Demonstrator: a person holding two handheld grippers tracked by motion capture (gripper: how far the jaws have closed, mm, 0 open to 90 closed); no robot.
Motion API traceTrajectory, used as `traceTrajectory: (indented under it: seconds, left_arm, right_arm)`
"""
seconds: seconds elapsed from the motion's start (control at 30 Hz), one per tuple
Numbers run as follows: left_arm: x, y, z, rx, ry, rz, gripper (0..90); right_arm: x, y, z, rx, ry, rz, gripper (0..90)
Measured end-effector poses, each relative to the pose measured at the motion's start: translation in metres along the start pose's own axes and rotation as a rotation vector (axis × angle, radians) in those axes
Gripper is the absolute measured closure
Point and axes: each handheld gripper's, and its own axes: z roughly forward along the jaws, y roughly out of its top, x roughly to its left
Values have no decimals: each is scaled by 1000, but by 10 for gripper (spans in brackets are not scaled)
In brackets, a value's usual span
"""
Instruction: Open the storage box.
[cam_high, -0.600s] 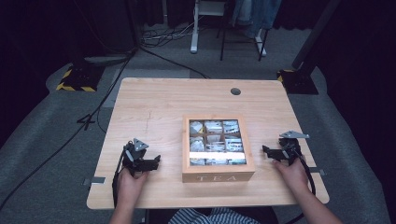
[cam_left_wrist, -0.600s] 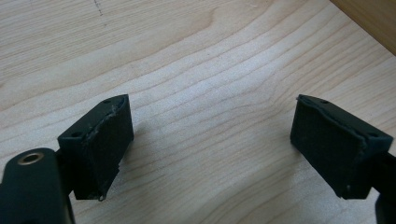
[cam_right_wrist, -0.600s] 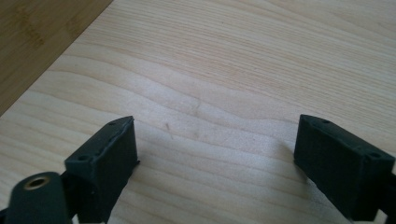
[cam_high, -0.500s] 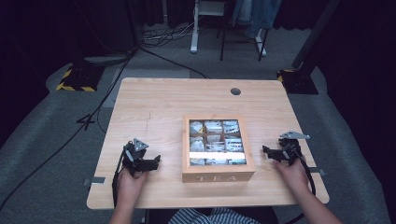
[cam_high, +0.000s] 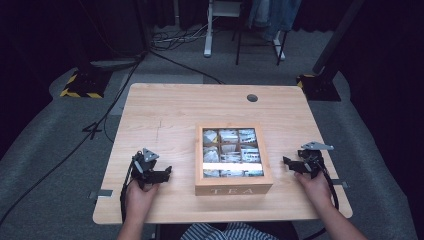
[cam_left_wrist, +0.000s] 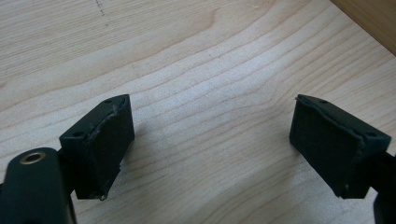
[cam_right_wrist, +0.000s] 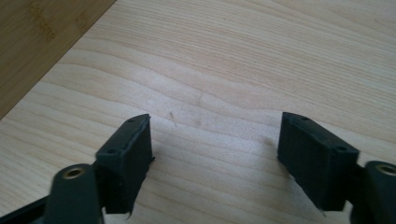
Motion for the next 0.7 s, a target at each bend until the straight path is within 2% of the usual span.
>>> traceTrajectory:
  seconds: [0.13, 0.2, 0.23, 0.27, 0.43, 0.53, 0.7]
  left_arm:
    - [0, 0, 0, 0, -1, -1, 145]
    - [0, 0, 0, 0, 0, 0, 145]
    - [0, 0, 0, 0, 0, 0, 145]
    - [0, 0, 0, 0, 0, 0, 145]
    - [0, 0, 0, 0, 0, 0, 145]
    - [0, 0, 0, 0, 0, 0, 145]
    - [0, 0, 0, 0, 0, 0, 145]
  right_arm:
    - [-1, 0, -2, 6, 0, -1, 322]
    - [-4, 0, -4, 5, 39, 0, 373]
    - [-4, 0, -4, 5, 39, 0, 373]
    - [-6, 0, -6, 1, 62, 11, 382]
    - [-9, 2, -16, -24, 81, 33, 383]
    - [-9, 5, -28, -59, 81, 18, 384]
    - [-6, 6, -38, -82, 82, 1, 384]
